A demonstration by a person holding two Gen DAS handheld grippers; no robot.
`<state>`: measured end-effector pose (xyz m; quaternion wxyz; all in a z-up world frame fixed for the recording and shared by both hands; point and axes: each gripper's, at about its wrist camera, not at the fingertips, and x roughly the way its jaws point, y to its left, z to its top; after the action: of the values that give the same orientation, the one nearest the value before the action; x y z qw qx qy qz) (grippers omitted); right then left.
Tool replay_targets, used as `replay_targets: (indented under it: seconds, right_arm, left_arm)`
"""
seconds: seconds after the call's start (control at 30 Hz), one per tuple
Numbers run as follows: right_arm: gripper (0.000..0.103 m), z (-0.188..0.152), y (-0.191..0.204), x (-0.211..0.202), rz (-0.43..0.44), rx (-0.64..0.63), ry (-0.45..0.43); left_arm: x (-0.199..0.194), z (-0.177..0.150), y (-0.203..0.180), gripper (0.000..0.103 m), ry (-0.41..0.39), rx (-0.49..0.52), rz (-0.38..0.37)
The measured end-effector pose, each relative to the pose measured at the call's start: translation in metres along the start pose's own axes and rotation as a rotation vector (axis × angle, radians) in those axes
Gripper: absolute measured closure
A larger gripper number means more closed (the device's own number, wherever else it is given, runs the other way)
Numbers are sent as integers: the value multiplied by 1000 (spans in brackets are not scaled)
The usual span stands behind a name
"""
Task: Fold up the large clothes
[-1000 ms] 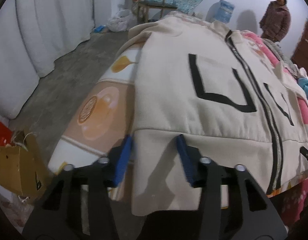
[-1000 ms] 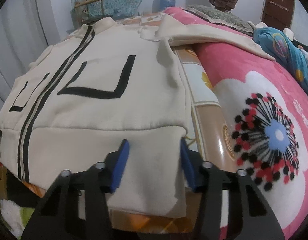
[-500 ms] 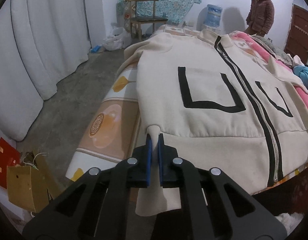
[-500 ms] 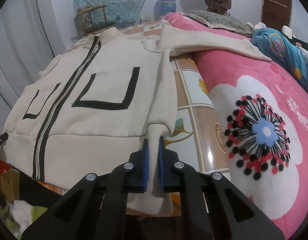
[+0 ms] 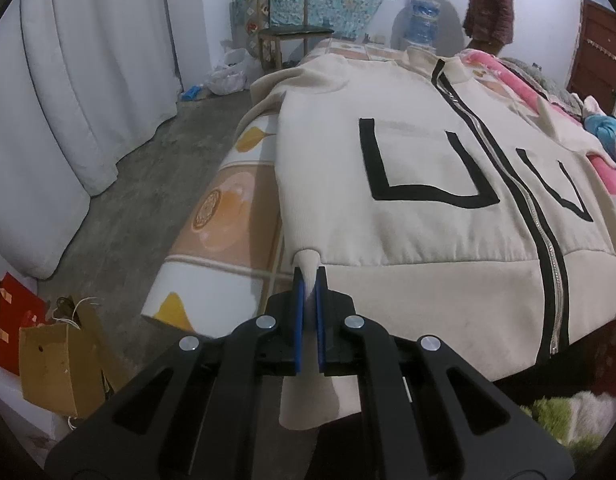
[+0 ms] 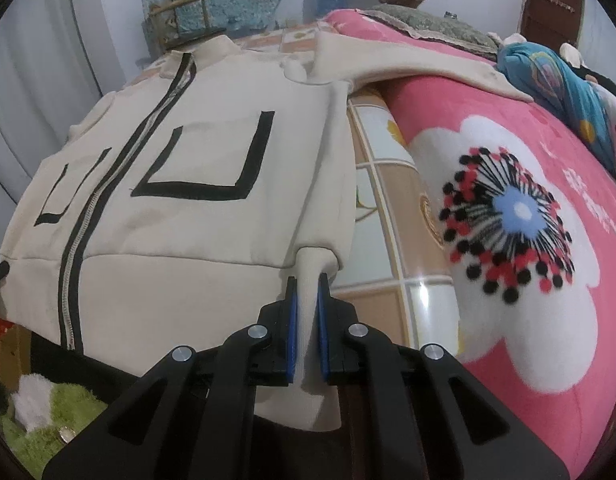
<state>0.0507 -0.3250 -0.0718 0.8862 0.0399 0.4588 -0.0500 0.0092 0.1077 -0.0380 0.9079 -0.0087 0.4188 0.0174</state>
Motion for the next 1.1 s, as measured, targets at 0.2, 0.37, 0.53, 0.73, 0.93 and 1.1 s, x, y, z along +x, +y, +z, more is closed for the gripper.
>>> replay_targets:
  seconds: [0.2, 0.37, 0.53, 0.73, 0.93, 1.1]
  right_arm:
    - [94, -7, 3, -4, -39, -41, -14]
    - [94, -14, 2, -6, -49, -49, -7]
    - [94, -17, 0, -4, -59, -63, -4]
    - [94, -18, 8, -5, -95, -129, -21]
    - [94, -23, 6, -3, -97, -126, -17]
    - [94, -26, 9, -3, -112, -150, -30]
  left_arm:
    - [-2, -7, -2, 98, -8, 45, 14]
    - [-3, -13, -5, 98, 5, 53, 14]
    - [-2, -18, -9, 98, 8, 96, 42]
    - [-2, -19, -17, 98, -4, 145, 71]
    - [1, -27, -19, 98, 14, 147, 75]
    - [2, -28, -21, 98, 15, 151, 80]
